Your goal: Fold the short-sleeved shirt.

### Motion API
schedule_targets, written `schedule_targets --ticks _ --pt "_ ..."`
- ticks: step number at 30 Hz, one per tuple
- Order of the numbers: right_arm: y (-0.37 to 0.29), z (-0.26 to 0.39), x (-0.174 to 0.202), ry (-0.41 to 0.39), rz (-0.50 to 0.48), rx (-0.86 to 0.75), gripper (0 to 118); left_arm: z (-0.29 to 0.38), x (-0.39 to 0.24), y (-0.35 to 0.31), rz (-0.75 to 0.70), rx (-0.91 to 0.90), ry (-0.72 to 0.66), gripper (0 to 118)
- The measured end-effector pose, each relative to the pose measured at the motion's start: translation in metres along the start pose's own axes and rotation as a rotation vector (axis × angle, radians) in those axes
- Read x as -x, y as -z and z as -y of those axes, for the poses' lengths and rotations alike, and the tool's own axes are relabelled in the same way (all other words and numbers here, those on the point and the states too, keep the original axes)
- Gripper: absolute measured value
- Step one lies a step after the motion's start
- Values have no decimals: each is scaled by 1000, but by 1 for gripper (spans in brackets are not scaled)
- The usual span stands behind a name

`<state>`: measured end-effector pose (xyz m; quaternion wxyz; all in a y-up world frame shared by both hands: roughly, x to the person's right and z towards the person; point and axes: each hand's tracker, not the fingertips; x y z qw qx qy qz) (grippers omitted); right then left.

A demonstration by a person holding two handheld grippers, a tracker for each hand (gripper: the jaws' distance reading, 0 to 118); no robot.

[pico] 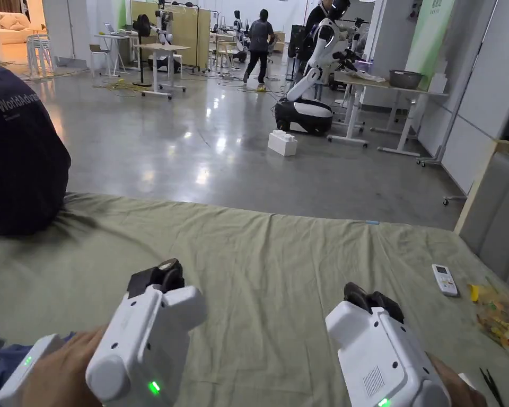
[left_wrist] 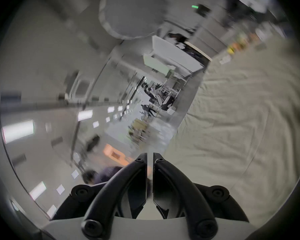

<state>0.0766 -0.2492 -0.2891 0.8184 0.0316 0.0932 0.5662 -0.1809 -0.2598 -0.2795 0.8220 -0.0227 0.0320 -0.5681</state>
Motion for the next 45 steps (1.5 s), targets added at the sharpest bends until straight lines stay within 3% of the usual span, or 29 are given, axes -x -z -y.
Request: schedule_targets --ticks 3,5,6,7,8,10,12,13,14,16,17,18,19,27,30,34,40,45 --pt "-1 1 9 -66 15 17 0 0 0 -5 26 -6 -32 6" --pt "1 5 10 -27 17 36 0 -3 4 -6 33 10 -165 6" --pt "1 5 9 48 9 48 0 -1 6 -3 42 28 -250 6" --pt "1 5 5 171 -2 54 0 2 10 1 51 48 -354 6" --pt "0 9 -5 380 -20 70 0 3 15 2 55 64 -490 6" --pt "-1 15 -18 706 -30 80 0 2 28 -1 55 92 -748 6" --pt "-2 24 -22 957 -8 139 0 7 36 -8 -3 91 -1007 6" --pt "-2 25 -21 1043 4 153 0 11 40 -11 -10 81 -1146 6" --pt "-3 22 -25 1046 57 102 0 19 43 -5 -8 79 -1255 6" --pt "-5 26 -24 1208 96 150 0 23 43 -6 -37 82 -1331 6" --pt "-7 28 -27 1247 141 126 0 23 44 -6 -51 92 -1334 6" --pt "-6 32 -22 1372 107 203 0 25 44 -1 -39 101 -1345 6" --pt "-8 31 -26 1319 177 178 0 29 45 0 -18 94 -1353 6" --pt "-13 23 -26 1279 136 188 0 38 50 2 34 129 -1320 6" --pt "-14 11 -25 1198 130 163 0 47 53 -2 61 162 -1321 6" --pt "-14 -3 -19 1138 135 80 0 74 60 -24 135 158 -1438 6" --pt "-1 -11 -2 1150 80 117 0 134 66 -59 89 343 -1381 6" --pt "-2 -18 14 1169 47 126 0 222 69 -62 79 529 -1392 6"
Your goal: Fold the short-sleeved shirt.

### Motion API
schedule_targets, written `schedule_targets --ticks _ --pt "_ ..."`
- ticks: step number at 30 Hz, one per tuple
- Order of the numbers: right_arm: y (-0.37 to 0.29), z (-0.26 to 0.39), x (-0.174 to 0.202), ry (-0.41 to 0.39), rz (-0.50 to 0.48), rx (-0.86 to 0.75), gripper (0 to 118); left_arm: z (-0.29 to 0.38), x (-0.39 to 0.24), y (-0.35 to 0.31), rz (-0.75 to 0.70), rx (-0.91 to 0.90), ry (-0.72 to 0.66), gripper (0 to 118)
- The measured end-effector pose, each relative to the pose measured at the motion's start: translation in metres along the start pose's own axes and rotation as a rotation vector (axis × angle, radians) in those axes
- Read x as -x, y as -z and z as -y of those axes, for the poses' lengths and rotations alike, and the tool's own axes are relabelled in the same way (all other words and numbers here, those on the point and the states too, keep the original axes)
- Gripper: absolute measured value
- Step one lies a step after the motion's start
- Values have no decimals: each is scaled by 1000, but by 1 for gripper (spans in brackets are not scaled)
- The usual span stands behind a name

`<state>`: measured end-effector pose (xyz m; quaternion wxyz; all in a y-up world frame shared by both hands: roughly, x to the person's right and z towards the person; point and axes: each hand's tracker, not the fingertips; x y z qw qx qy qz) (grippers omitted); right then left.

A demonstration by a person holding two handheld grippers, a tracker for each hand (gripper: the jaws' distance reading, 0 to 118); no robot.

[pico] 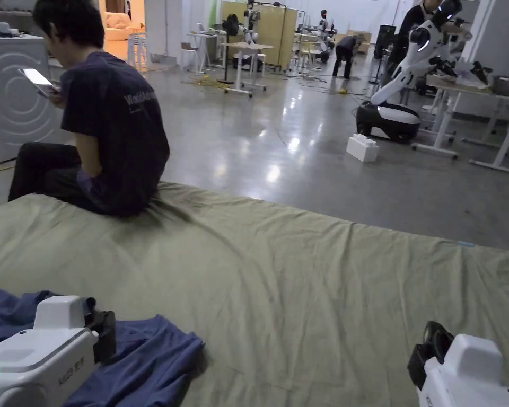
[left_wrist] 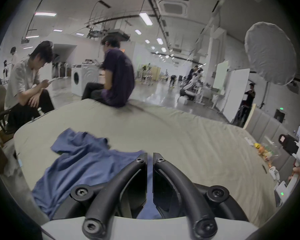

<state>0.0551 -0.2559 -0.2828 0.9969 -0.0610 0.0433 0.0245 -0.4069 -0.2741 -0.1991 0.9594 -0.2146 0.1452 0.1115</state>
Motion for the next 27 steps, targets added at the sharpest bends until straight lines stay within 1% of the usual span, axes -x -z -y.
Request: schedule_targets --ticks 2,3,4,5,6,7,8,9,11,12,13,15,17,18,19,20,21,22,23,24,25,27 --pt "2 6 7 -8 -12 18 0 5 29 11 -22 100 24 6" --pt "3 7 10 -11 -18 27 0 9 41 18 -28 126 45 13" --pt "4 9 13 -11 -21 34 0 15 57 25 -53 139 73 25" --pt "5 10 16 -9 -25 42 0 21 68 31 -114 165 97 43" --pt "6 12 19 -9 -30 48 0 26 78 37 -147 208 122 74" --pt "6 13 22 -5 -34 54 0 31 90 44 -155 255 133 93" --pt "7 15 26 -3 -34 64 0 35 101 51 -157 305 125 103" --pt "7 17 29 -21 -36 68 0 41 111 54 -152 332 99 105" --pt "7 18 38 -96 -45 34 0 49 126 65 -129 353 47 105" --pt "7 18 41 -112 -60 29 0 53 131 72 -128 365 19 105" --pt "7 21 43 -90 -56 48 0 58 134 76 -136 387 4 105" --pt "7 23 47 -95 -63 52 0 69 137 91 -97 458 -12 105" --pt "7 25 50 -100 -59 60 0 85 143 114 -104 536 9 105" --pt "5 25 51 -102 -57 59 0 92 143 120 -83 567 18 104" --pt "5 27 52 -109 -55 55 0 102 144 129 -71 590 -9 102" --pt "8 30 52 -120 -53 50 0 110 143 135 -100 610 -20 100" --pt "9 30 52 -124 -57 50 0 115 136 131 -136 545 49 100" --pt "9 31 52 -111 -63 68 0 115 130 130 -143 531 84 100" --pt "9 31 52 -115 -60 62 0 112 127 133 -172 566 85 99" --pt "9 32 52 -118 -58 60 0 109 126 133 -166 562 79 90" --pt "9 33 53 -119 -58 62 0 110 120 127 -156 540 80 79" --pt "9 35 54 -146 -50 58 0 110 115 126 -157 496 124 49"
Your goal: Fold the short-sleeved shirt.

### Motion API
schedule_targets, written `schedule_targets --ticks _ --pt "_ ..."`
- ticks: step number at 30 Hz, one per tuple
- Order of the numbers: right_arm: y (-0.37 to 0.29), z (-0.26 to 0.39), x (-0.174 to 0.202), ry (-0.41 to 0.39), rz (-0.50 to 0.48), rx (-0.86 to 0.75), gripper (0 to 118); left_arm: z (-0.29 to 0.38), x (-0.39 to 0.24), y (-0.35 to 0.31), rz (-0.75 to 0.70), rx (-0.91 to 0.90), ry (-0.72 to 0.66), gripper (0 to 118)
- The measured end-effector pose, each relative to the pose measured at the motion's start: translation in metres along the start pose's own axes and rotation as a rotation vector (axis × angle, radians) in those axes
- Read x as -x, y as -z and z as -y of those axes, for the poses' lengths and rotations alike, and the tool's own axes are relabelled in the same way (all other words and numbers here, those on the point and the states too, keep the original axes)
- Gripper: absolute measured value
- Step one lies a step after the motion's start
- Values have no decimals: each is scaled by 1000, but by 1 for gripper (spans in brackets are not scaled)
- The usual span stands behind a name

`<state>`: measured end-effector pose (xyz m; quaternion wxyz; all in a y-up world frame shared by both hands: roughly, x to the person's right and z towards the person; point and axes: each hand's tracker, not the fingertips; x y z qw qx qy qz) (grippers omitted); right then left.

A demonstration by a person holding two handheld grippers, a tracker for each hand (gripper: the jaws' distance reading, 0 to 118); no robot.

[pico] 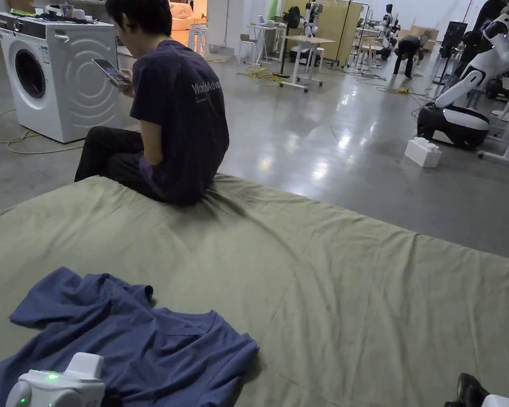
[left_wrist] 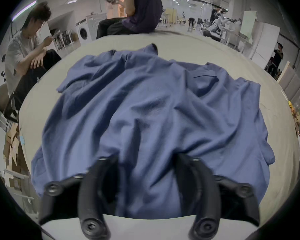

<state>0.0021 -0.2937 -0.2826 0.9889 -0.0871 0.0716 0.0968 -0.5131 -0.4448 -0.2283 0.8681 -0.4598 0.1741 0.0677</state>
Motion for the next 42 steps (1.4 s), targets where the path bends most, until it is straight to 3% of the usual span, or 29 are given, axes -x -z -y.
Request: schedule_targets --ticks 2,6,9,13,19,23,28,36,42 --pt "-1 0 2 -44 -3 -20 0 4 -3 0 7 -6 52 47" --pt "-2 4 1 -33 -13 -10 0 2 5 2 10 12 20 43" --pt "-1 7 -2 -25 -10 0 0 1 6 3 10 21 28 7" --pt "-4 9 -6 -12 2 7 0 4 -27 -25 -26 -21 59 7" --pt "-5 10 -13 -24 15 -1 0 3 -13 -18 -41 -98 44 5" --pt "-7 10 -20 -14 21 -5 0 -8 -26 -48 33 -204 4 5" --pt "-9 9 -31 -3 37 -10 0 -46 -45 -85 102 -370 61 5" --pt "-19 2 -56 19 76 -30 0 -110 -130 -188 227 -628 180 5" --pt "-33 -4 -85 46 128 -53 0 -139 -213 -241 401 -716 253 5"
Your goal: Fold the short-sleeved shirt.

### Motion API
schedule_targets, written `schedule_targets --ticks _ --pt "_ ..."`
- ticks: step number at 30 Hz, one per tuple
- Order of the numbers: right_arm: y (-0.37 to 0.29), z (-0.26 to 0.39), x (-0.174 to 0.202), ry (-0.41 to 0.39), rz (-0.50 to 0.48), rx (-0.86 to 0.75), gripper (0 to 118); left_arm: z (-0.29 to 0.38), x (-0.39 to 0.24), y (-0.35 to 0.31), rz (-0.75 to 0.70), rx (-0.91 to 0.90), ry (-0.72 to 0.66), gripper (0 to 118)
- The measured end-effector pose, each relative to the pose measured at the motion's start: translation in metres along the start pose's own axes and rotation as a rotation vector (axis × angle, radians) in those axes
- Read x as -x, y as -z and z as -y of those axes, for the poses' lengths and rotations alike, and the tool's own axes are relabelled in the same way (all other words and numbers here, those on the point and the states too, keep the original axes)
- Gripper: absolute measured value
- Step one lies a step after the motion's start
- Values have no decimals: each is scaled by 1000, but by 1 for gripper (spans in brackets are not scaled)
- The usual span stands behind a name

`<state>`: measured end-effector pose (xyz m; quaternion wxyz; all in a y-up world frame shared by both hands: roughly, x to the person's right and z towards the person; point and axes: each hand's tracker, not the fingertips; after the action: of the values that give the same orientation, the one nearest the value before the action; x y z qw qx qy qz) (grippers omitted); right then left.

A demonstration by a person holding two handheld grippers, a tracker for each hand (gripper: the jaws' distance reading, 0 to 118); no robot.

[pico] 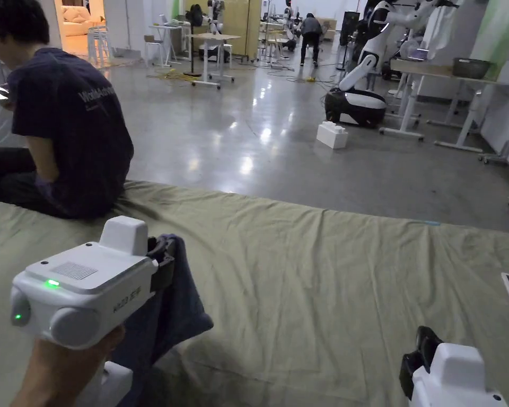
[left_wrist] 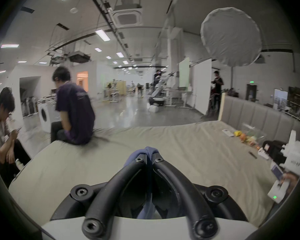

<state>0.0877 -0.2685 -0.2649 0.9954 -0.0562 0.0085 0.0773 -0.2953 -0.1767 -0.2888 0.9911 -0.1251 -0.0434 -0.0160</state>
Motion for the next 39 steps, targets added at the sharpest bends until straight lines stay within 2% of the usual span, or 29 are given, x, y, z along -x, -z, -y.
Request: schedule_targets --ticks 4,9,16,22,23,27,28,31,34,36,39 --pt "-8 -3 -25 12 43 -13 0 -16 -62 17 128 -23 14 5" --pt "-20 -4 -53 18 98 -15 0 -1 -137 44 300 4 18 5" --pt "-34 6 -86 22 168 4 0 63 -228 71 457 172 -23 5" --pt "-38 22 -96 31 185 54 0 132 -267 65 532 307 6 6" --pt "-37 24 -96 32 182 65 0 141 -267 64 534 319 -7 12" --pt "-35 28 -94 35 171 82 0 156 -261 55 538 342 -11 92" --pt "-34 28 -93 35 166 81 0 156 -257 52 545 339 -9 101" --pt "-31 26 -88 35 150 82 0 141 -233 37 543 203 3 105" --pt "-28 19 -80 47 134 73 0 112 -205 28 415 115 -12 104" --pt "-26 14 -75 86 111 60 0 93 -185 22 310 57 -28 104" --pt "-23 5 -62 58 106 30 0 77 -157 11 123 -33 -34 99"
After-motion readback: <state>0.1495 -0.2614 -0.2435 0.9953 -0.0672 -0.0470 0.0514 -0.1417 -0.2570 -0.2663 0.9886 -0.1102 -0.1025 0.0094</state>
